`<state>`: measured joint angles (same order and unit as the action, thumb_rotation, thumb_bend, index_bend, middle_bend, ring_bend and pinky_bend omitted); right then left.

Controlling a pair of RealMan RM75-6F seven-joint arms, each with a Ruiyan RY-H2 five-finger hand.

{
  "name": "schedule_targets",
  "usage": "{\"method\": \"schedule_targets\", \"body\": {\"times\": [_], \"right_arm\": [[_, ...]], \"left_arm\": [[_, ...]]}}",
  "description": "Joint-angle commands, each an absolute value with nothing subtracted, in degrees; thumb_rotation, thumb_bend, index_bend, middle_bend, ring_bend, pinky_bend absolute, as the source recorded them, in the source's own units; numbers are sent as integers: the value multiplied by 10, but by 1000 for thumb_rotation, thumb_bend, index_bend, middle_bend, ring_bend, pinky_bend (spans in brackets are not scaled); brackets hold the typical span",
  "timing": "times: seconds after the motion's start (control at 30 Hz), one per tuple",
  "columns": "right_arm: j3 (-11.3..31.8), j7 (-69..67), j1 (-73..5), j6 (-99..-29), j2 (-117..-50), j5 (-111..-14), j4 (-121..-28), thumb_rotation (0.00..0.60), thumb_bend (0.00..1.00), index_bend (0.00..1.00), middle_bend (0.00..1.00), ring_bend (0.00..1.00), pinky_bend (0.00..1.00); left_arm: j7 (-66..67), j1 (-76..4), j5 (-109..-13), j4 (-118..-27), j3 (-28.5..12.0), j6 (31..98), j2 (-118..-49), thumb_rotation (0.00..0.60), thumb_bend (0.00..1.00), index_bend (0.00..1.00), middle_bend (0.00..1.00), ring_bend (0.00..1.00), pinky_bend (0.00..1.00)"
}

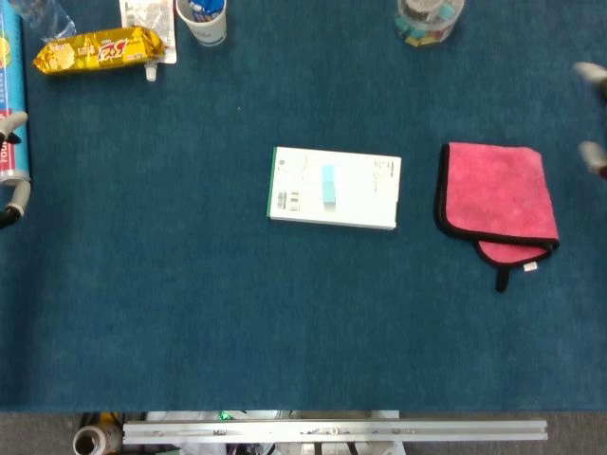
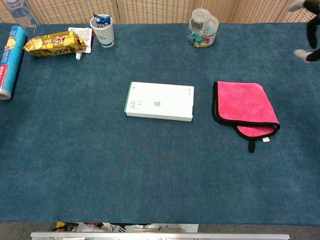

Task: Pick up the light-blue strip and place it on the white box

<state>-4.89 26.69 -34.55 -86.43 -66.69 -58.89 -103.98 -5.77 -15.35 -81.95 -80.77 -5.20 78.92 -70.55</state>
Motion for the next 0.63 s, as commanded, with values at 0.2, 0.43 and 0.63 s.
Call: {"method": "schedule_targets", "body": {"times": [0.2, 0.43, 0.63], "right_arm": [[-86, 202, -226, -947, -632, -681, -1024, 600, 163, 193, 396, 354, 543], [-84, 184, -167, -962, -633, -700, -1011, 600, 163, 193, 382, 336, 511], [-74, 184, -149, -939, -634, -712, -1004, 600, 164, 193, 382, 336, 511]], "left_arm": [[-46, -124, -835, -816, -43, 834, -705, 600, 345, 175, 304, 300, 362], [-30, -94, -844, -834, -36, 877, -703, 600, 346, 175, 297, 298, 348], [-21, -83, -840, -847, -31, 876, -696, 600, 345, 175, 291, 298, 347]]}}
